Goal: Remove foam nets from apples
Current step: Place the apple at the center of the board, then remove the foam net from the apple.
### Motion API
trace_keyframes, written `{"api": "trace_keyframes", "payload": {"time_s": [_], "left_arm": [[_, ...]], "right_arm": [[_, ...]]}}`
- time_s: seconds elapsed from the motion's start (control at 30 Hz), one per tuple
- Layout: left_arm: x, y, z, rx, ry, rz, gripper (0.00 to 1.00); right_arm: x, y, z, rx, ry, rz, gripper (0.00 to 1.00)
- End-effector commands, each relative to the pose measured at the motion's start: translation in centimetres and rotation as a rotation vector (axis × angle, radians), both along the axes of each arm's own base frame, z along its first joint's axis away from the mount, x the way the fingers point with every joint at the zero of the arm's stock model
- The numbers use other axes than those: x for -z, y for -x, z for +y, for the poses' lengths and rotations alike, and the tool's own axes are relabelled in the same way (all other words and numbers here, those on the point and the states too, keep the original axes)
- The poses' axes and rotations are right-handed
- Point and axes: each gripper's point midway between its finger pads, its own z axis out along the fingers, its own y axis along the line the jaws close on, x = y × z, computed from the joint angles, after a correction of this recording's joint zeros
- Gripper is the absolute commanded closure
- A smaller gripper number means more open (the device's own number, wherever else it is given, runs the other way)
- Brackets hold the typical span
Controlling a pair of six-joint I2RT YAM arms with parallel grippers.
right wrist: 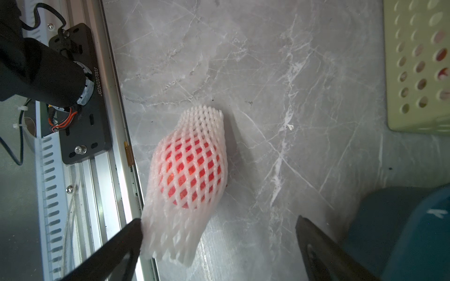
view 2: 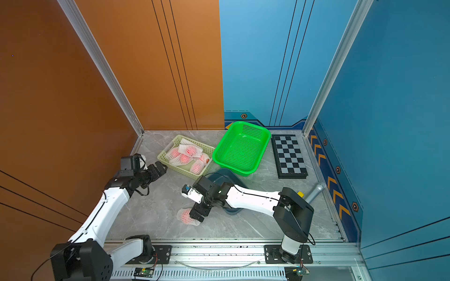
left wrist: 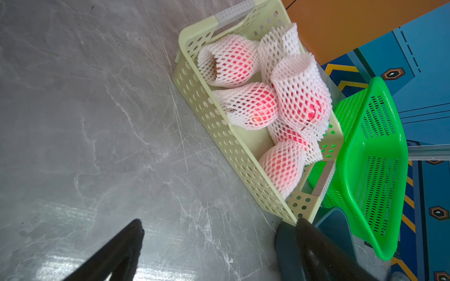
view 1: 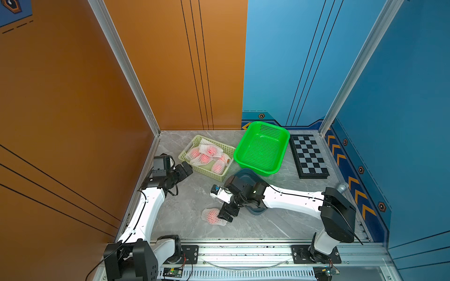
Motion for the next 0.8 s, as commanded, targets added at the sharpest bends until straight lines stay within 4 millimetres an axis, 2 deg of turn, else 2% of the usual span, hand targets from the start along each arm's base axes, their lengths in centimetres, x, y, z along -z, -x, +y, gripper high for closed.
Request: {"api": "trace_keyframes", "payload": {"time_s": [0.0, 0.17, 0.43, 0.77], "left_arm": [[-0.6, -0.5, 0.8, -0.025, -0.009, -0.013, 0.02], [-0.7, -0.4, 0.5, -0.018, 0.004, -0.013, 0.02], [-0.2, 1.4, 0.5, 0.002, -0.025, 0.029, 0.02], [0.1, 2.7, 0.2, 0.035, -0.037, 0.062, 0.02]], "right_arm": [[0.1, 0.3, 0.7, -0.020, 0.005, -0.011, 0.00], [0.2, 0.3, 0.9, -0.048, 0.009, -0.030, 0.00], [0.2, 0.3, 1.5, -0.103, 0.027, -0.034, 0.00], [0.5, 0.2, 1.4, -0.136, 0.043, -0.038, 0.00]]}}
